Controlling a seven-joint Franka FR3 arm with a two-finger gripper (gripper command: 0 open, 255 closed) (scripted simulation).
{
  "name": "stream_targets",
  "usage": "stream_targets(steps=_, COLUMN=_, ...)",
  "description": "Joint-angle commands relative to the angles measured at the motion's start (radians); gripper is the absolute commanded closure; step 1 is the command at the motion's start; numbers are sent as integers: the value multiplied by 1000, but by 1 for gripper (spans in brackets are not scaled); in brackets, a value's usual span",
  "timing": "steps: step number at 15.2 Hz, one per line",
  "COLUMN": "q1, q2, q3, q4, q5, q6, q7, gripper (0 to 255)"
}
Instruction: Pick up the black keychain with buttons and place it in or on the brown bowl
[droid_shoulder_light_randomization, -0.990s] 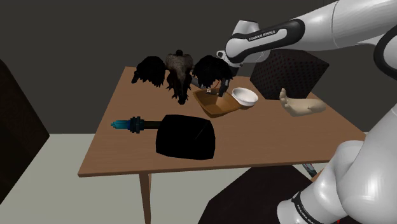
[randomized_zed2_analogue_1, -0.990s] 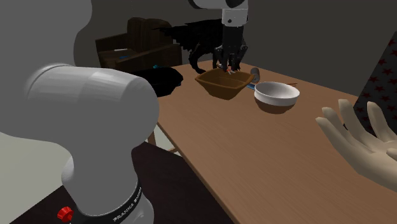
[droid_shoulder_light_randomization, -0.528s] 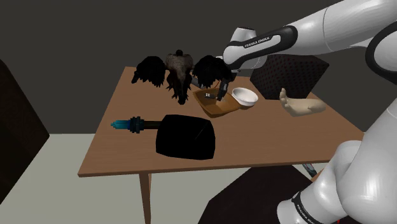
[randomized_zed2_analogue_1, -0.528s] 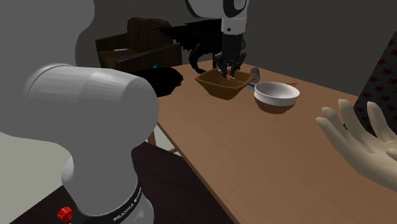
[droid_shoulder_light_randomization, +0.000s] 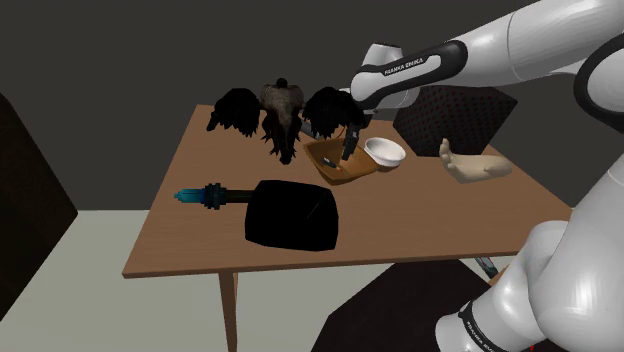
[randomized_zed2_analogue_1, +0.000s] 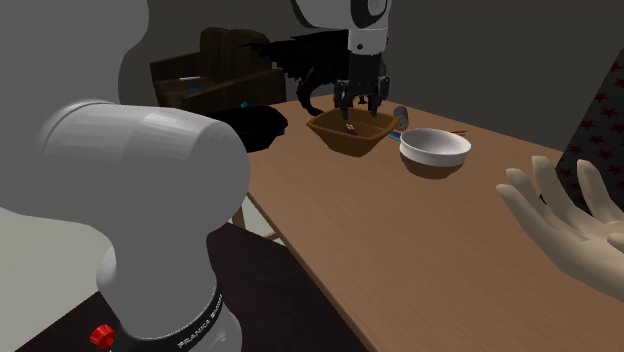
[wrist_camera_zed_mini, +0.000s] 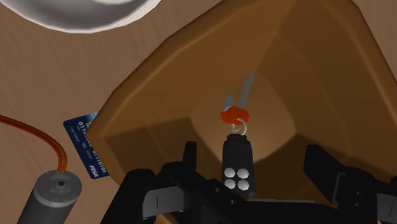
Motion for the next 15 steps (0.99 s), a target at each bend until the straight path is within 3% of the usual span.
stream_targets(steps=1, q1=0, q2=0, q3=0, q4=0, q5=0, q6=0, q7=0, gripper=0)
stream_targets(steps=3, q1=0, q2=0, q3=0, q4=0, q5=0, q6=0, q7=0, gripper=0)
stream_targets(steps=7, q1=5, q2=-68, q3=-6, q4=54, q5=-41, q6=-115, q7=28, gripper=0)
stream_targets(steps=15, q1=5, q2=-68, q3=-6, q4=54, q5=-41, q6=-115, q7=28, gripper=0)
